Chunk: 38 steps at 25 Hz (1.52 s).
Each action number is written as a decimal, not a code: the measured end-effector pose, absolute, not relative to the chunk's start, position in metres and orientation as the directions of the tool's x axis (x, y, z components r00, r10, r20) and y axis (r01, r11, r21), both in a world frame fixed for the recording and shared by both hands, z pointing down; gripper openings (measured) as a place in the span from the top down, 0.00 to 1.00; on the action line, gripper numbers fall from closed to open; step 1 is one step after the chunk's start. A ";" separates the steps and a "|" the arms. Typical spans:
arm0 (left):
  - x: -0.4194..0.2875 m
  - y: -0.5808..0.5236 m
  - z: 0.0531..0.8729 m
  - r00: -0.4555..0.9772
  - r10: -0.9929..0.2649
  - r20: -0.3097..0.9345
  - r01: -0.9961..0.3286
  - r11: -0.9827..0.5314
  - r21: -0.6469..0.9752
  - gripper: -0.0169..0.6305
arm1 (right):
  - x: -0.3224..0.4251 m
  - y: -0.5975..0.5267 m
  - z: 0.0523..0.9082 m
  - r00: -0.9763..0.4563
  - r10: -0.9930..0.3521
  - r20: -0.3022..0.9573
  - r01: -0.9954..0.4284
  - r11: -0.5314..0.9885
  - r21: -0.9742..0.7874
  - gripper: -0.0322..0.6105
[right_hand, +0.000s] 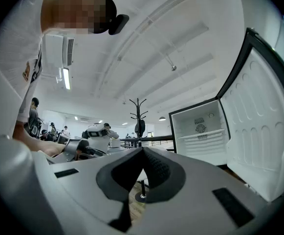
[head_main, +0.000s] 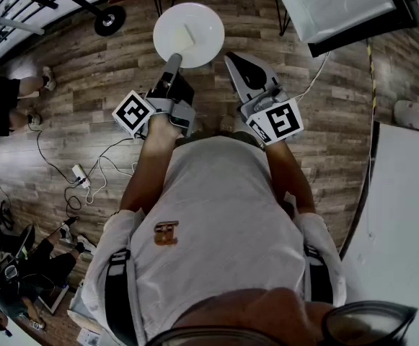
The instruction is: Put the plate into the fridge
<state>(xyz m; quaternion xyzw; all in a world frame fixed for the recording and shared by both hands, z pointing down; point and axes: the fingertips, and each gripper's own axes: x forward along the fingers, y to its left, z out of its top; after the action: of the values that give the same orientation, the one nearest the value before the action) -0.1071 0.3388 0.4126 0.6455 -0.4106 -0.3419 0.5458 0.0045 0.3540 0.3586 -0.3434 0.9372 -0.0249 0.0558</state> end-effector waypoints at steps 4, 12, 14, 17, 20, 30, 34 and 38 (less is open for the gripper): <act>-0.103 0.340 0.406 0.426 -0.905 -0.004 -0.150 -0.075 0.986 0.94 | 0.006 0.353 0.352 -0.765 -0.637 -0.094 -0.634 0.771 -0.065 0.90; -0.081 0.322 0.406 0.391 -0.920 0.000 -0.182 -0.077 0.980 0.94 | 0.024 0.335 0.348 -0.804 -0.582 -0.117 -0.580 0.813 -0.053 0.90; -0.075 0.319 0.407 0.380 -0.925 -0.003 -0.177 -0.076 0.981 0.94 | 0.030 0.331 0.348 -0.813 -0.568 -0.127 -0.566 0.823 -0.060 0.90; -0.073 0.320 0.409 0.354 -0.935 0.011 -0.177 -0.055 0.983 0.94 | 0.033 0.328 0.348 -0.823 -0.553 -0.131 -0.550 0.833 -0.064 0.90; -0.066 0.313 0.412 0.339 -0.941 0.021 -0.178 -0.042 0.983 0.94 | 0.042 0.319 0.348 -0.828 -0.545 -0.136 -0.541 0.839 -0.067 0.90; -0.065 0.255 0.423 0.319 -0.947 0.016 -0.174 -0.042 0.984 0.94 | 0.053 0.268 0.364 -0.826 -0.550 -0.122 -0.545 0.835 -0.077 0.90; -0.074 0.224 0.426 0.332 -0.943 0.009 -0.148 -0.043 0.988 0.94 | 0.045 0.241 0.362 -0.818 -0.564 -0.114 -0.561 0.826 -0.059 0.90; -0.077 0.184 0.427 0.347 -0.938 -0.002 -0.138 -0.053 0.989 0.94 | 0.044 0.204 0.358 -0.809 -0.579 -0.106 -0.578 0.815 -0.038 0.90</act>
<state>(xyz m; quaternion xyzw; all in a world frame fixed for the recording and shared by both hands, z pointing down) -0.0767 0.1840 0.4267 0.6219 -0.4324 -0.3736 0.5354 0.0438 0.2037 0.3582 -0.3041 0.9510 -0.0022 0.0562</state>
